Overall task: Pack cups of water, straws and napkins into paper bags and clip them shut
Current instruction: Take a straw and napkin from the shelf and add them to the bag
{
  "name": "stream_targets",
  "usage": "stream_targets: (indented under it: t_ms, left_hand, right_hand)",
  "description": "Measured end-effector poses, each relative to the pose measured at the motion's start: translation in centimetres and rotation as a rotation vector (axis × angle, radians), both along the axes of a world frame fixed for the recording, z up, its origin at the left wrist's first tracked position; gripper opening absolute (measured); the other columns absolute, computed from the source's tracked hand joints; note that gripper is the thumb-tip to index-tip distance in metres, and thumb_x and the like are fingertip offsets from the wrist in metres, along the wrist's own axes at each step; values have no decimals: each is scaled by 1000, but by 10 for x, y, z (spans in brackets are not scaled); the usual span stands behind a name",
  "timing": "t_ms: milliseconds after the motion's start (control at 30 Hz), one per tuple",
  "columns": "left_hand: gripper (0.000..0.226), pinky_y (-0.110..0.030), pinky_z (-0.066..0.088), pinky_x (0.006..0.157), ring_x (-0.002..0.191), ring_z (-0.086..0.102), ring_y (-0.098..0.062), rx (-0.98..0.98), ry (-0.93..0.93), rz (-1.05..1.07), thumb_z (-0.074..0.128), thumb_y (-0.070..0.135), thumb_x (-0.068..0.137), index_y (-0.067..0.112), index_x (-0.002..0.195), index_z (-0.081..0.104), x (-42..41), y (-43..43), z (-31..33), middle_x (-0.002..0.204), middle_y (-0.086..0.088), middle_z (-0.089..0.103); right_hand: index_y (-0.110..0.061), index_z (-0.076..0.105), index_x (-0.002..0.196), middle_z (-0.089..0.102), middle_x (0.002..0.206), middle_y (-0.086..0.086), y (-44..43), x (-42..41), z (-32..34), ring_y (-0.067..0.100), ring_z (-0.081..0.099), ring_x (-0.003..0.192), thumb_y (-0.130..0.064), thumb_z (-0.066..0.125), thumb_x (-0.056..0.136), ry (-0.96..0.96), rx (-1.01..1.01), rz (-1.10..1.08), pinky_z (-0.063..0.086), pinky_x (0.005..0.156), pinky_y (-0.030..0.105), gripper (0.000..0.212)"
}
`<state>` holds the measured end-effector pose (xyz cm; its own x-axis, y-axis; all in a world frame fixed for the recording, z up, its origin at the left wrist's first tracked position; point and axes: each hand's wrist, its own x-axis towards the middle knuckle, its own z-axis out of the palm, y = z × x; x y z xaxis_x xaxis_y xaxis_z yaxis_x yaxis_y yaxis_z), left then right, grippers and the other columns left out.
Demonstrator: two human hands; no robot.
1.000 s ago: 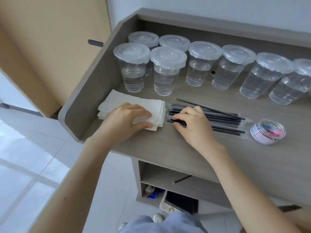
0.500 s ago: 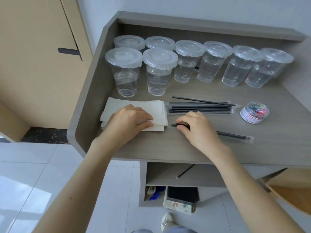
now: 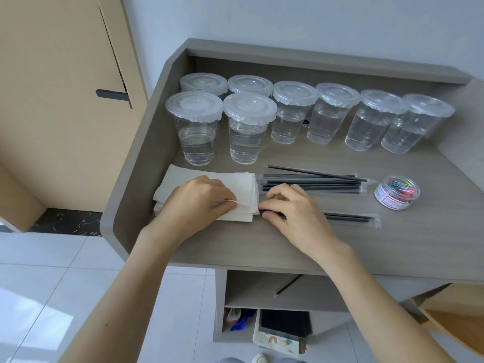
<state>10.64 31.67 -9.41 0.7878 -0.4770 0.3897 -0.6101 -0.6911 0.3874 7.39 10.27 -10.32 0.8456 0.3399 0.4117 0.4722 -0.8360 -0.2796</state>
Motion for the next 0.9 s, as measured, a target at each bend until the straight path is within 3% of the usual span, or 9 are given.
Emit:
stream_targets:
  t_ms: [133, 200, 467, 567, 667, 767, 900]
  left_hand:
    - [33, -33, 48, 67, 84, 55, -18, 15, 32, 47, 66, 49, 74, 23, 92, 74, -3, -3, -1, 91, 8, 67]
    - [28, -36, 49, 66, 83, 55, -19, 11, 8, 28, 71, 44, 74, 22, 92, 74, -4, -3, -4, 91, 7, 67]
    - [29, -38, 53, 64, 73, 58, -21, -35, -33, -35, 54, 37, 84, 18, 89, 75, -6, 2, -5, 85, 4, 70]
    - [18, -40, 54, 67, 77, 59, -22, -44, -4, 0, 59, 26, 86, 18, 90, 75, -7, 3, -6, 87, 4, 70]
    - [10, -41, 53, 67, 81, 59, -22, -38, 8, 43, 67, 17, 84, 17, 91, 74, -8, 2, -3, 88, 3, 70]
    - [8, -34, 51, 64, 81, 59, -21, -11, -7, 95, 66, 20, 85, 19, 87, 74, -9, 1, 1, 84, 5, 69]
    - [16, -38, 53, 53, 69, 60, -23, -84, -113, 68, 59, 25, 82, 17, 80, 72, -12, -3, 7, 72, 3, 66]
  right_hand:
    - [-16, 73, 79, 60, 75, -3, -3, -2, -2, 18, 49, 69, -25, 63, 76, -21, 13, -28, 43, 59, 30, 13]
    - [-15, 72, 82, 62, 76, -2, -7, -3, -5, 15, 47, 70, -24, 66, 78, 0, 17, -30, 42, 61, 30, 12]
    - [-13, 68, 80, 66, 77, 0, -9, -10, -3, 24, 55, 75, -17, 66, 80, 4, 18, -19, 45, 64, 35, 5]
    - [-12, 68, 80, 67, 75, -1, -10, -14, 0, 23, 55, 72, -17, 66, 79, -8, 25, -27, 43, 63, 33, 5]
    - [-12, 69, 84, 68, 78, -1, -10, -18, 4, 25, 57, 74, -17, 63, 80, -13, 26, -46, 48, 63, 38, 9]
    - [-12, 71, 85, 68, 78, -2, -11, -25, 11, 24, 58, 72, -19, 59, 79, -67, 39, -97, 50, 62, 38, 15]
    - [-12, 71, 84, 67, 76, -1, -13, -43, 12, 24, 61, 69, -18, 61, 79, -146, 104, -215, 47, 65, 30, 13]
